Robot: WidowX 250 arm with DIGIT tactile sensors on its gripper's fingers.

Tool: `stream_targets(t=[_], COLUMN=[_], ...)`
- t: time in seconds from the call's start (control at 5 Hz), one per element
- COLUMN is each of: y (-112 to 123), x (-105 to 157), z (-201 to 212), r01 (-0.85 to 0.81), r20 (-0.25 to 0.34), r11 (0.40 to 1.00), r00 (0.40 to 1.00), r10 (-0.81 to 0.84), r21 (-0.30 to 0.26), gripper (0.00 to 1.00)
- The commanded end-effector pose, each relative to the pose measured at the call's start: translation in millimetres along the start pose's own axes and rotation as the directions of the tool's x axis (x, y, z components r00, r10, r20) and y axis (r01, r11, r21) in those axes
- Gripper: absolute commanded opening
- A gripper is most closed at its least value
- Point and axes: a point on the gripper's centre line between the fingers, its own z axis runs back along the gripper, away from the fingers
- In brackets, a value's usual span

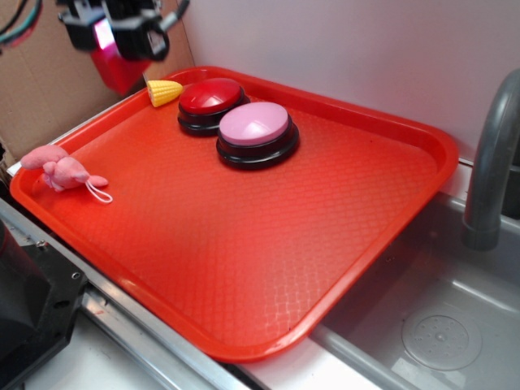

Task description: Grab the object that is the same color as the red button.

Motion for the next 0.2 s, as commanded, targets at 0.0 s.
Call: stream_targets(t=[0.0], y=[9.9], x=[8.7], z=[-1.9], r01=[-0.010], r20=[-0.011], r11=[1.000], r00=[1.000], r10=[0.010], r21=[0.001], gripper=[0.00])
